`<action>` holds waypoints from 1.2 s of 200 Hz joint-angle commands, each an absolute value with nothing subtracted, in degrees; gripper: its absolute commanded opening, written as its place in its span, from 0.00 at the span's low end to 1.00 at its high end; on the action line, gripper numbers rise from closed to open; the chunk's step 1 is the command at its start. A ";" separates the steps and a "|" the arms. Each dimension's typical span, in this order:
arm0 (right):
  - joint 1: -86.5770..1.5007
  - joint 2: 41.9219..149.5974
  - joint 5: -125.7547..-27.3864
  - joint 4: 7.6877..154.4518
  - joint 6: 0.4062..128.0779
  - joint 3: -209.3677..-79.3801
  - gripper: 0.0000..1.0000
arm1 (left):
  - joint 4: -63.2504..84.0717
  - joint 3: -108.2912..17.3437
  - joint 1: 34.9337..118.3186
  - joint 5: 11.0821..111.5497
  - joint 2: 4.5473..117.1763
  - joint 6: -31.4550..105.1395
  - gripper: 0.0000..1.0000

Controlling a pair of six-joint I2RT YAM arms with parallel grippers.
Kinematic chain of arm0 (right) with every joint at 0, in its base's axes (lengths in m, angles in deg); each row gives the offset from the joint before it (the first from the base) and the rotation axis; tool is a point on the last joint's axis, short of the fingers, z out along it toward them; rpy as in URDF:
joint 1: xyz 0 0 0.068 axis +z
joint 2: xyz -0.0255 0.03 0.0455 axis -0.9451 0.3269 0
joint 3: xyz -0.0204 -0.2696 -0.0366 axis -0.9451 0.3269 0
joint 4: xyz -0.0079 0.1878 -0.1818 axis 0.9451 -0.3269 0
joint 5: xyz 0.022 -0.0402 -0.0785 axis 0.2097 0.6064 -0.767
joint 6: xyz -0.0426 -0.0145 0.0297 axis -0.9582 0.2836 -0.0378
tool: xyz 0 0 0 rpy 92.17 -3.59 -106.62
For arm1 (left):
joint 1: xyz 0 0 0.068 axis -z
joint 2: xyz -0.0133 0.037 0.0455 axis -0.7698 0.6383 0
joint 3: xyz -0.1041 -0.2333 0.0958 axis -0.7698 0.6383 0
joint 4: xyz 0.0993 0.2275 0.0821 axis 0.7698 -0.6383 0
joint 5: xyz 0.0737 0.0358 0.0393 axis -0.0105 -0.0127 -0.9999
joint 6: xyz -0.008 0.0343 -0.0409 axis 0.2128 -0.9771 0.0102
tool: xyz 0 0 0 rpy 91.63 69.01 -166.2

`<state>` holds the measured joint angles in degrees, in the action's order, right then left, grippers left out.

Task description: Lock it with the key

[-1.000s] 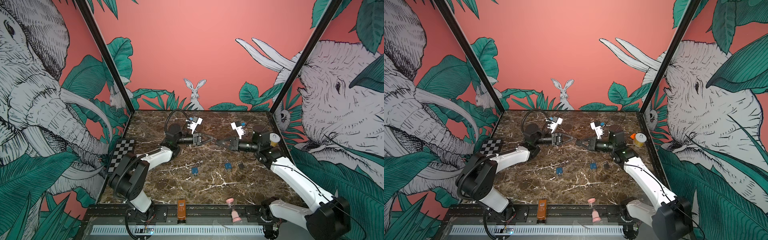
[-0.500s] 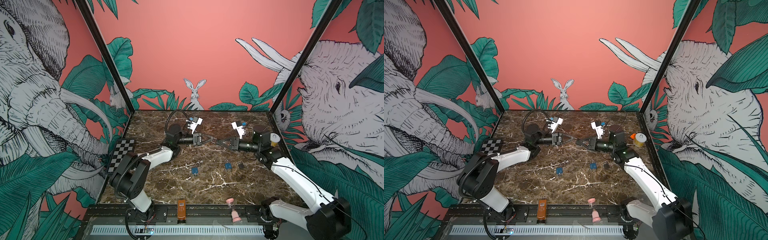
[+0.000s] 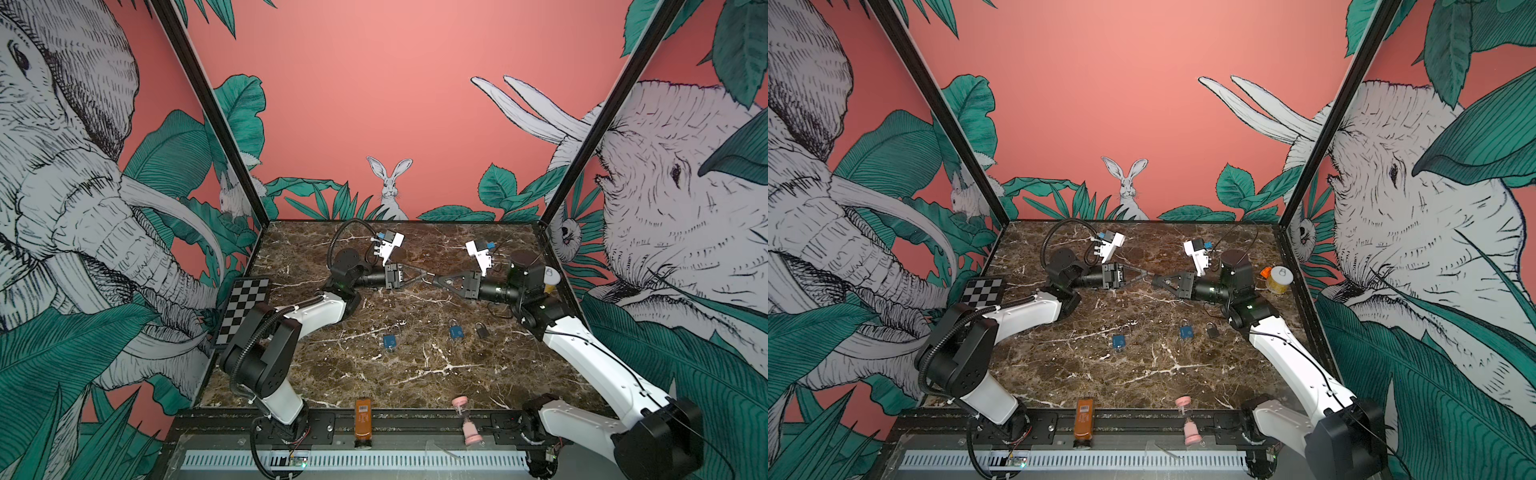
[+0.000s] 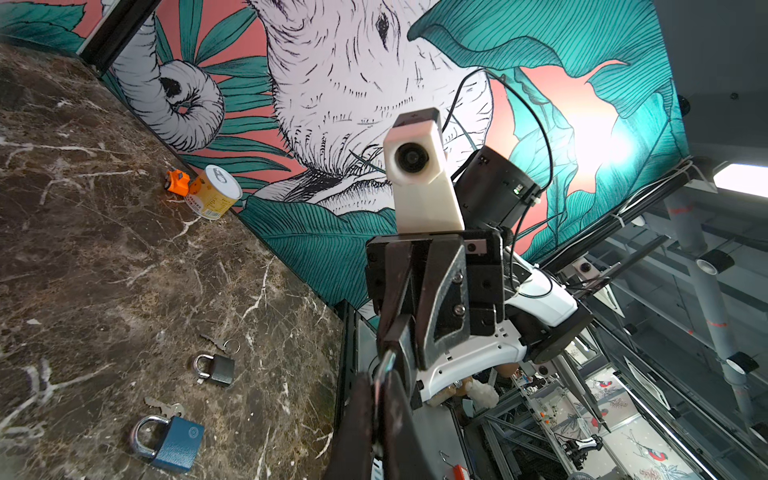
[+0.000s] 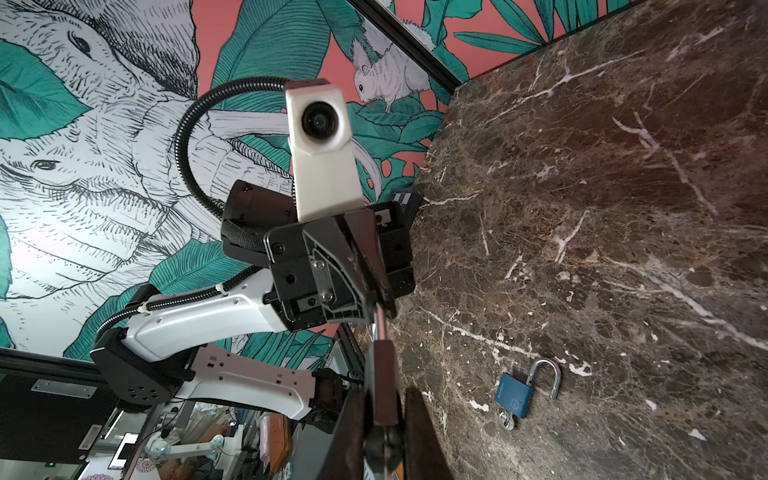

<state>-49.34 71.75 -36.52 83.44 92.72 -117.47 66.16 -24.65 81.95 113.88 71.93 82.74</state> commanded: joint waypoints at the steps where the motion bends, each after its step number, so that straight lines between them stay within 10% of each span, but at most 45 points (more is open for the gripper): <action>1: -49.56 72.09 -36.57 90.54 93.36 -117.18 0.00 | 69.37 -26.02 84.87 117.09 71.70 83.32 0.00; 240: -42.56 86.75 -40.68 101.64 96.48 -118.01 0.00 | 64.74 -27.99 95.27 117.08 72.77 77.07 0.00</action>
